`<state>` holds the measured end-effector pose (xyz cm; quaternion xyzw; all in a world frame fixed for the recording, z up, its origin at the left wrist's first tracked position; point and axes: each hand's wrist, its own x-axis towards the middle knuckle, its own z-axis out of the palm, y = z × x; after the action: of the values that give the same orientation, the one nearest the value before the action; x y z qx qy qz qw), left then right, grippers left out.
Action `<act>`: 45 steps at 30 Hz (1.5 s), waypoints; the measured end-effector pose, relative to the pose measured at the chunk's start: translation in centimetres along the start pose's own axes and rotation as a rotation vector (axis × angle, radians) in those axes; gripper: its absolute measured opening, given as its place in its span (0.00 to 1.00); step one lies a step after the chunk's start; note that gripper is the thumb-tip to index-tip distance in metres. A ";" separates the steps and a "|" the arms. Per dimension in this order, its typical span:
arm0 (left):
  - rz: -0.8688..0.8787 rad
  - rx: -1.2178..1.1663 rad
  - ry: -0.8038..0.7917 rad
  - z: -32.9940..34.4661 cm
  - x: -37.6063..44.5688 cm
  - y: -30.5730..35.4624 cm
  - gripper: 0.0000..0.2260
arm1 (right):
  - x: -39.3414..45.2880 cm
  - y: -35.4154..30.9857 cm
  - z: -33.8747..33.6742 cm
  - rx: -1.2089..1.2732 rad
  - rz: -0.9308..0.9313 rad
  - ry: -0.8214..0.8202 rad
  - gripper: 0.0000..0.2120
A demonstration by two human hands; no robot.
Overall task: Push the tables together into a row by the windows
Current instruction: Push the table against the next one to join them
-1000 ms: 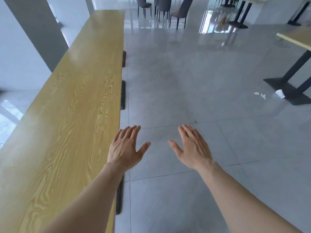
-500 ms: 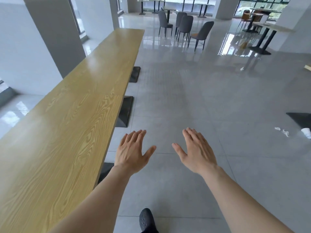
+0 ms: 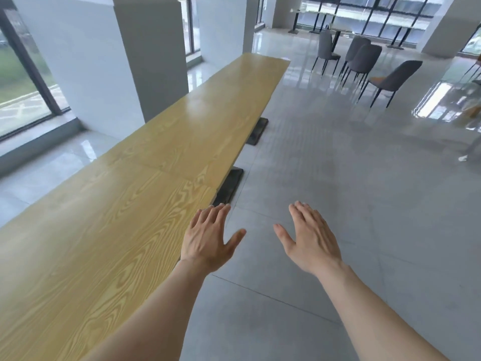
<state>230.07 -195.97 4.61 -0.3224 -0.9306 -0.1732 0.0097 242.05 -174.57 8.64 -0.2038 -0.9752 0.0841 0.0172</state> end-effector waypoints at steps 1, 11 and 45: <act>-0.028 0.002 0.003 0.6 1.4 -0.4 0.36 | 2.2 0.4 0.4 -0.003 -0.030 -0.016 0.47; -0.437 0.014 0.069 6.8 11.6 -4.0 0.37 | 23.9 1.5 5.1 -0.014 -0.433 -0.158 0.49; -1.045 0.096 0.227 22.3 18.8 -18.9 0.33 | 42.2 -12.4 32.1 0.133 -1.214 -0.174 0.37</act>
<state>205.81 -191.26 -19.86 0.2052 -0.9670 -0.1460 0.0376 196.31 -173.88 -20.87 0.3966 -0.9078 0.1364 -0.0048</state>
